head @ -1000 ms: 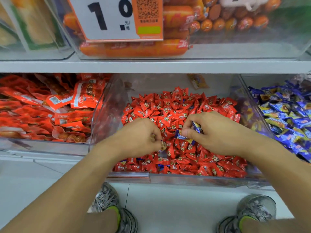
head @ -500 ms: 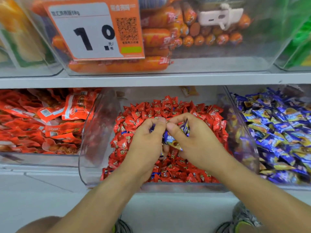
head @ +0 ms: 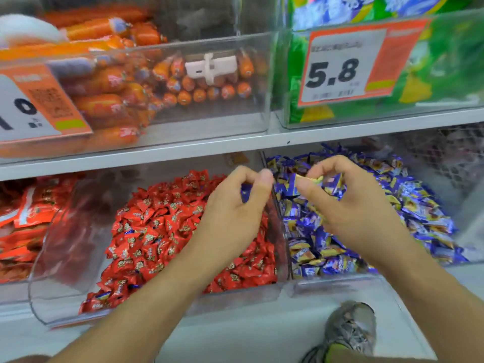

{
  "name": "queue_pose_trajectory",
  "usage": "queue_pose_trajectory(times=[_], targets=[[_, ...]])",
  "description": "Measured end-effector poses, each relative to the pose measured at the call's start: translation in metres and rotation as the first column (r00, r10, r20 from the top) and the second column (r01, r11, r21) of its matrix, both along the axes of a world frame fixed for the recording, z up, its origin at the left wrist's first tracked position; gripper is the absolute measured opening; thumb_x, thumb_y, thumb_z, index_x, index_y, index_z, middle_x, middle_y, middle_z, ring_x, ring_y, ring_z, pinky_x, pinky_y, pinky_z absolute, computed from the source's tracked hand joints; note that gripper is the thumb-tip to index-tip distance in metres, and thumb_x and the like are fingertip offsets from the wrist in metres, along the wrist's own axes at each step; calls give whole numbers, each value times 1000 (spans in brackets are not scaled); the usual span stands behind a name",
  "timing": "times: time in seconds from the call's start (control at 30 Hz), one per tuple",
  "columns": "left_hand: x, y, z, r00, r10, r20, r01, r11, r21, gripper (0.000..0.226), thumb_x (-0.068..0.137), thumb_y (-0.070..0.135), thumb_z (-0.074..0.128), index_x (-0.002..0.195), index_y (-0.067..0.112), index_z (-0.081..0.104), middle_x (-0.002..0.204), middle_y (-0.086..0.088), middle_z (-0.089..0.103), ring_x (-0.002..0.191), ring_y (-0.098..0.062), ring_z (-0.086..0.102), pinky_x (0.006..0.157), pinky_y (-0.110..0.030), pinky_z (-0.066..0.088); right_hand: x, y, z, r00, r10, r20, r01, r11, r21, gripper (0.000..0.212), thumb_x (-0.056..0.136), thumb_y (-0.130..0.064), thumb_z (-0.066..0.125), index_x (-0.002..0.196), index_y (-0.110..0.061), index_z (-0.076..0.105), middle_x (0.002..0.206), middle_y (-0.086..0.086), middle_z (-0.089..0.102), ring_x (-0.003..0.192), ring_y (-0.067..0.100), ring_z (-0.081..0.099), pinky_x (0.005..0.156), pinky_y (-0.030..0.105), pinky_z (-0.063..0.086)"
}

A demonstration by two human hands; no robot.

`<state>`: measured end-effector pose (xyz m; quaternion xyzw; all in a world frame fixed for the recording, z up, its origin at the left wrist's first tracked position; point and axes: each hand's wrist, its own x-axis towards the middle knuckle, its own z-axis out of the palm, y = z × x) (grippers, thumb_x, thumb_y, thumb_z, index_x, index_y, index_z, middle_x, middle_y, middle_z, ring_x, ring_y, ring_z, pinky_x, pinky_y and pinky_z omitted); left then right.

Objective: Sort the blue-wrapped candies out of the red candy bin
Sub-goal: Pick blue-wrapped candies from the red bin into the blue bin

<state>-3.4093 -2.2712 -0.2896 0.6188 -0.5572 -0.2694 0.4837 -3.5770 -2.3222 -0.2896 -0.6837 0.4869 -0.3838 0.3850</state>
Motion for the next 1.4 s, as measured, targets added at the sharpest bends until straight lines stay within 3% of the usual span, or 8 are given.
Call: queue_pose_trajectory(times=[0.13,0.27,0.4,0.5,0.7,0.97,1.23,1.4], targets=[[-34,-30,12,914,-331,233,311,943,118,11,97,38,54,96,28,58,100,9,55,84,-3,53,76,-23,38,-38,-16,-6,988,-58,-146,55,998,-24,22,80,-28,79,92,-31,60,95,-12,63,53,3,52,54,23,42],[-21,-32,10,775,-385,501,393,915,96,47,85,35,57,132,40,49,138,20,45,128,-9,37,109,-31,28,-45,-20,-7,993,-19,-121,18,1000,-8,51,74,-20,79,113,-43,56,121,-1,51,76,11,61,69,30,51],[27,-3,-2,816,-242,526,287,958,-5,23,88,25,60,111,30,63,113,13,58,107,-2,54,95,-17,39,-38,-18,-3,977,59,-206,-67,997,-35,63,75,-7,65,122,-47,51,126,-10,38,101,5,55,82,25,49],[73,24,-16,729,-329,600,235,944,233,14,87,26,68,94,38,66,90,19,62,86,-1,59,74,-12,41,-25,-13,-1,925,29,-380,-114,973,-203,47,73,-6,66,110,-36,65,120,-9,49,122,15,42,103,28,32],[130,54,-51,579,-608,544,218,758,615,37,74,54,63,110,48,57,104,19,56,97,2,54,90,-25,46,36,22,4,887,275,-370,-408,842,-353,12,82,-19,66,91,-28,68,87,-15,61,80,-4,55,74,7,39],[174,59,-62,644,-574,506,161,748,644,33,77,22,74,109,30,68,100,16,65,85,-1,55,71,-6,39,131,42,-28,466,544,-698,-768,641,-13,17,86,-36,68,101,-32,64,98,-16,59,95,8,55,88,31,46],[196,70,-66,663,-523,536,105,774,625,19,78,33,73,97,31,70,97,11,65,92,-10,58,84,-29,49,170,46,-48,255,498,-829,-750,643,155,41,81,-61,65,112,-35,61,107,-12,58,104,13,51,89,31,42],[180,68,-59,747,-392,537,147,885,441,25,81,49,69,85,24,74,76,13,61,78,-6,58,75,-25,48,174,39,-50,212,544,-812,-706,660,258,33,78,-49,76,107,-35,68,106,-10,62,106,15,54,95,37,45]])
